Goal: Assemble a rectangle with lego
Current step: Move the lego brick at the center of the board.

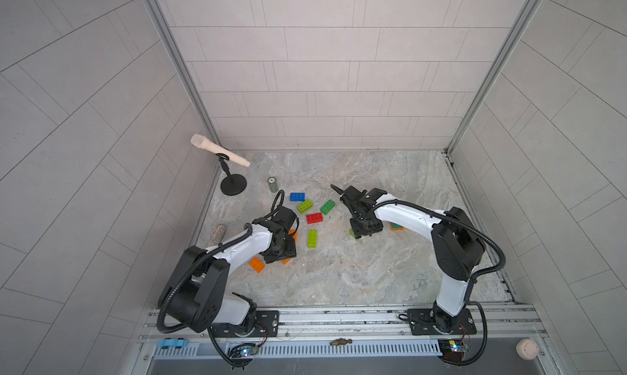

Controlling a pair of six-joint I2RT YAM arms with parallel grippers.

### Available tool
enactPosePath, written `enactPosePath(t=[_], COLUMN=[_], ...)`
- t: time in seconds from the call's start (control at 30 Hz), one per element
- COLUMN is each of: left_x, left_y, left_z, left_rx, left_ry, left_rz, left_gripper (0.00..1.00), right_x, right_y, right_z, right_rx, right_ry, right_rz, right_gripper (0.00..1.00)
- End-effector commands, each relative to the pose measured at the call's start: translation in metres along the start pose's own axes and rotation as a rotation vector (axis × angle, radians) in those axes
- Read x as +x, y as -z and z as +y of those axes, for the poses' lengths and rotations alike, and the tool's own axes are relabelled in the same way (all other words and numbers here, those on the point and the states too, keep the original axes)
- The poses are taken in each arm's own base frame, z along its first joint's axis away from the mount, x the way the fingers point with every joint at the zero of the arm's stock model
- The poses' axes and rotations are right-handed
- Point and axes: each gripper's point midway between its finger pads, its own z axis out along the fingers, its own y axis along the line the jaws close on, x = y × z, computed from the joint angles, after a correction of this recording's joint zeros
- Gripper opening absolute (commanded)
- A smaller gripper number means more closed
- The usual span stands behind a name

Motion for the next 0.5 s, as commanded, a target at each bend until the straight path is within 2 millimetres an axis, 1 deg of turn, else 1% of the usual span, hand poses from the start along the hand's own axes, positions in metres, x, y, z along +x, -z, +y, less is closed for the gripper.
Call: enactPosePath(t=[0.0,0.13,0.23,0.37,0.47], left_x=[0.006,0.01,0.011,0.014,0.015], left_y=[-0.007,-0.007,-0.007,-0.009,-0.007], left_z=[0.003,0.007,0.007,0.003,0.002], left_rx=[-0.013,-0.016,-0.01,0.013,0.028], left_ry=[0.013,0.016,0.021,0.03,0.034], left_rz=[0.013,0.009,0.008,0.019,0.017], left_gripper=[0.61,0.59,0.55,0.47,0.43], right_x=[0.005,-0.001,-0.007,-0.019,-0.028], right_y=[-0.013,-0.02,-0.028,-0.035,-0.037], right_z=[0.002,0.013,0.019,0.025,0.031], right_rx=[0.01,-0.022,-0.029,-0.035,-0.043], right_ry=[0.05,0.059,0.061,0.058,0.056], right_rz=[0.034,0.041,0.044,0.037,0.03], right_gripper=[0.58,0.58,0.55,0.48,0.4])
